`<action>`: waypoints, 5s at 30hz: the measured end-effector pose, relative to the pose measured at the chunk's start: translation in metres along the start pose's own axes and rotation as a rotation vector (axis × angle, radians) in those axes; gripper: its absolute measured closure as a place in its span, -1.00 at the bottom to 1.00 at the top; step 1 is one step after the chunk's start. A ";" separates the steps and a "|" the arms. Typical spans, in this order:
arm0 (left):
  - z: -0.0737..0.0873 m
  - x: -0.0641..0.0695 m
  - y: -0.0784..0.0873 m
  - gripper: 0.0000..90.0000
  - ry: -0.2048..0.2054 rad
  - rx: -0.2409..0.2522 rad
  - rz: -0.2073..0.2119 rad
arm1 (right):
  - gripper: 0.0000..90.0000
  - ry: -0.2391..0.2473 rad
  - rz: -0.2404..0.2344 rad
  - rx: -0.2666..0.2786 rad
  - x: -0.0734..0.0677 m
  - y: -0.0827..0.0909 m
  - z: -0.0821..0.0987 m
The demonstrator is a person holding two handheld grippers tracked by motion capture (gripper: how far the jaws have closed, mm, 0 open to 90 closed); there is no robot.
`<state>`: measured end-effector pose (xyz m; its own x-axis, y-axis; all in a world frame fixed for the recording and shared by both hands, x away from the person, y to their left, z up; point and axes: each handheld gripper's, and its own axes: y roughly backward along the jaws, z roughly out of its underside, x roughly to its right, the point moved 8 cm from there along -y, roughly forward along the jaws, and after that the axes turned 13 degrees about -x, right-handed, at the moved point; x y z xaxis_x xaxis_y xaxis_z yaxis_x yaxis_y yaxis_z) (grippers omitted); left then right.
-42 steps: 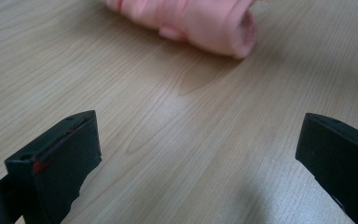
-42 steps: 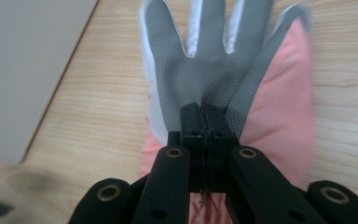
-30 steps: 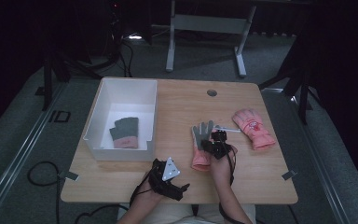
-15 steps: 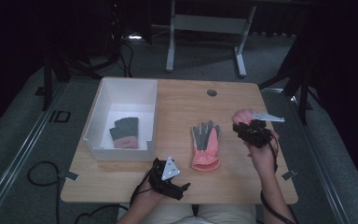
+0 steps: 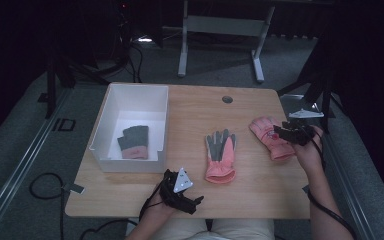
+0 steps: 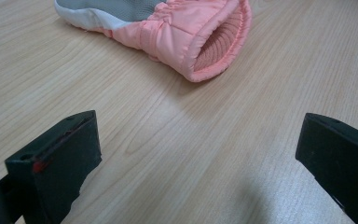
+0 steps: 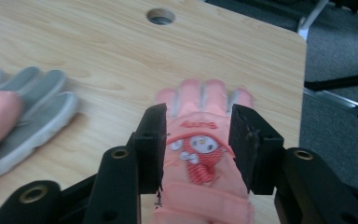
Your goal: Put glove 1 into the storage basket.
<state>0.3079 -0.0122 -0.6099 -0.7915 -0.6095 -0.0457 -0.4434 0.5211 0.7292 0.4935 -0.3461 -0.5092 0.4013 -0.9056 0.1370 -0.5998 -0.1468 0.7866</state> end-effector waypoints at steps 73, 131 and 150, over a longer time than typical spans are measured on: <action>0.005 0.001 -0.002 -1.00 -0.007 -0.016 0.002 | 0.82 -0.209 0.053 -0.208 -0.071 -0.023 0.071; 0.004 0.001 -0.003 -1.00 -0.002 -0.026 0.009 | 0.93 -0.077 0.044 0.001 -0.148 0.072 -0.007; 0.005 0.001 -0.003 -1.00 -0.001 -0.030 0.020 | 0.93 -0.051 0.009 -0.107 -0.225 0.003 -0.010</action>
<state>0.3066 -0.0116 -0.6156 -0.8006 -0.5983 -0.0317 -0.4148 0.5153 0.7500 0.4083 -0.1390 -0.5318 0.3589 -0.9261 0.1160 -0.5250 -0.0975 0.8455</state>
